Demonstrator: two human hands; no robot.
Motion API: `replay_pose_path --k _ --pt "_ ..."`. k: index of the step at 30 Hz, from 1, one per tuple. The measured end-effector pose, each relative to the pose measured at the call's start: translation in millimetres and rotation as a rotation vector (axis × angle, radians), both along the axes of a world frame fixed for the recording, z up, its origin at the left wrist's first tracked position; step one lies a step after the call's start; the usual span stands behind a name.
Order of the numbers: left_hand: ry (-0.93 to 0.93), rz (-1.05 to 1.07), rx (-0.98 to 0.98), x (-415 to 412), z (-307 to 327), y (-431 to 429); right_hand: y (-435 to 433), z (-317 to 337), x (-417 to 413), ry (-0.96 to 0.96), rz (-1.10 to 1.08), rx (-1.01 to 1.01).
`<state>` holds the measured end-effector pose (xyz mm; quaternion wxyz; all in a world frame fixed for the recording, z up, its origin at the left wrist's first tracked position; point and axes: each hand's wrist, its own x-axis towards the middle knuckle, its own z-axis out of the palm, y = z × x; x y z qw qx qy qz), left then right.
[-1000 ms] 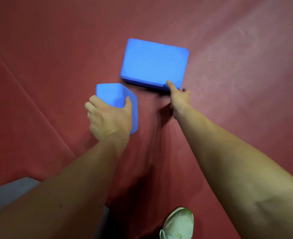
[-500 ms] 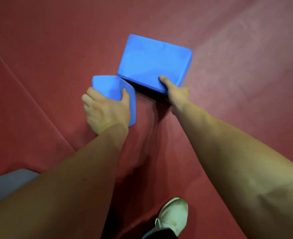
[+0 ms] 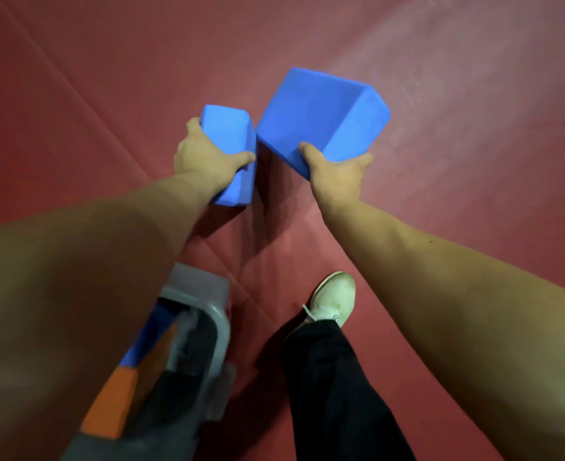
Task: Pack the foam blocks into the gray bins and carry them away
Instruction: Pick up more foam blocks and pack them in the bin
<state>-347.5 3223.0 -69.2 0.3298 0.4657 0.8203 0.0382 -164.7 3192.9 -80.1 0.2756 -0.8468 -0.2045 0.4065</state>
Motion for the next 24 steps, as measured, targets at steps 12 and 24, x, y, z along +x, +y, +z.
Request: replay_pose_path --k 12,24 --pt "-0.353 0.108 0.243 -158.9 157.8 -195.5 -171.2 181.8 -137.8 -0.126 0.025 0.123" --pt "-0.277 0.001 0.139 -237.9 218.2 -339.9 -299.3 227.2 -176.6 -0.295 0.382 -0.018"
